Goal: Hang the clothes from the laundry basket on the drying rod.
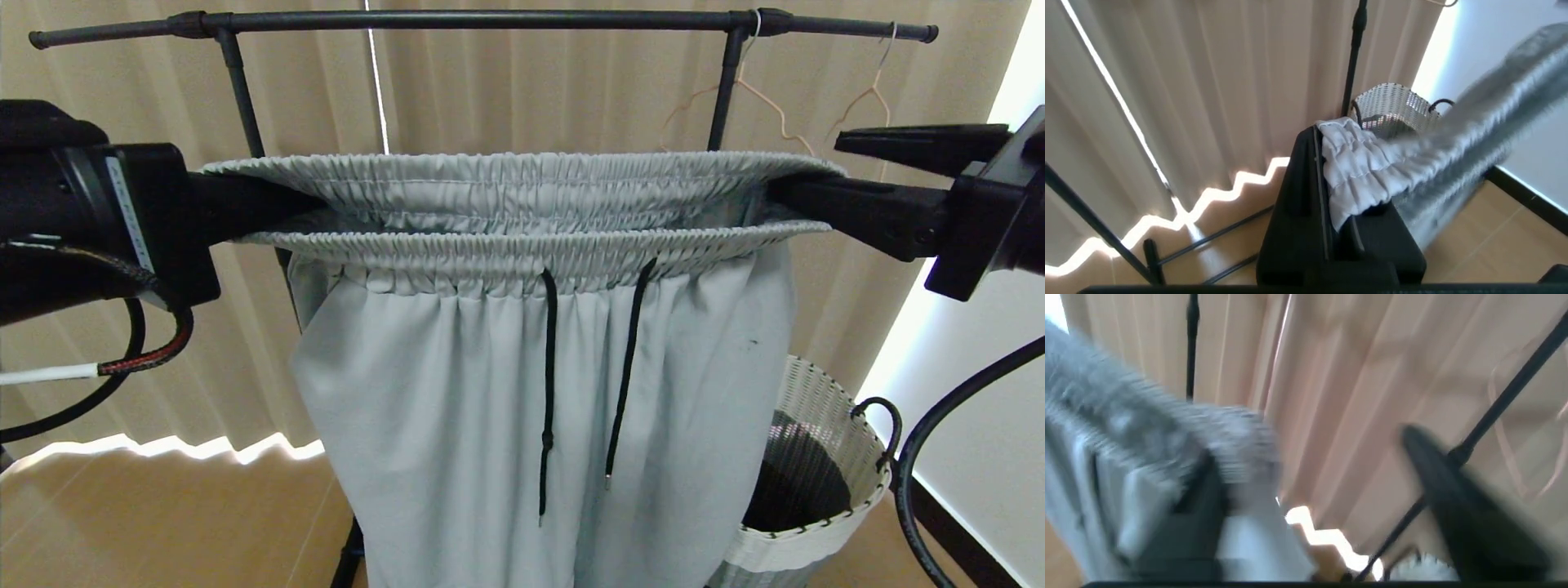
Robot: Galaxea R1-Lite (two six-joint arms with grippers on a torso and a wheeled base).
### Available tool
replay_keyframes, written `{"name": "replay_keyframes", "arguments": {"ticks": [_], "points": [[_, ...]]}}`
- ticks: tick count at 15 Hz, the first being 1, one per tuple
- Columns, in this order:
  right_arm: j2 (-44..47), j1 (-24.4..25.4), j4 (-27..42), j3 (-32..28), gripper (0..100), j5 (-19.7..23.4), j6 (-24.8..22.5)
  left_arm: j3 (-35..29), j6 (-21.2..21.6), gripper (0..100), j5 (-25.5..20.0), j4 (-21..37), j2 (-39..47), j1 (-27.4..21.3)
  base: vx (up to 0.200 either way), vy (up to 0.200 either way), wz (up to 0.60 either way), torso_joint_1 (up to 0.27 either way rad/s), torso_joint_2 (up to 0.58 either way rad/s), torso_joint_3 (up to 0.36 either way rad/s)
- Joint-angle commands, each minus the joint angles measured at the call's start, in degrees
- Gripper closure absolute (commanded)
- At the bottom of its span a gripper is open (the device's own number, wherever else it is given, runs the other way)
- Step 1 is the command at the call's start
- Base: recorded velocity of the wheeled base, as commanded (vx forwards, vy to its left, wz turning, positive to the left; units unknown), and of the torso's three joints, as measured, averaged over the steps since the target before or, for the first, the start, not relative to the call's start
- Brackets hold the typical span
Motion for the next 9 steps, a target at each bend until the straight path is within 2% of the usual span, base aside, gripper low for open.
{"name": "replay_keyframes", "arguments": {"ticks": [1,4,5,9], "points": [[-1.0,0.3,-0.5,0.1,0,0.4,-0.1,-0.4,0.1,100,0.0,-0.1,0.4,0.1,0.0,0.0,0.0,0.0,0.0,0.0],[-4.8,0.7,-0.3,1.8,0,5.5,-0.1,-1.6,0.1,100,4.7,-1.6,3.1,0.5,0.0,0.0,0.0,0.0,0.0,0.0],[-7.6,0.7,0.1,4.1,0,8.2,-0.2,-2.1,-0.1,100,7.9,-1.7,5.0,2.4,0.0,0.0,0.0,0.0,0.0,0.0],[-11.4,0.6,0.1,6.3,0,9.4,-0.2,-2.1,-0.2,100,8.2,-1.8,6.9,7.3,0.0,0.0,0.0,0.0,0.0,0.0]]}}
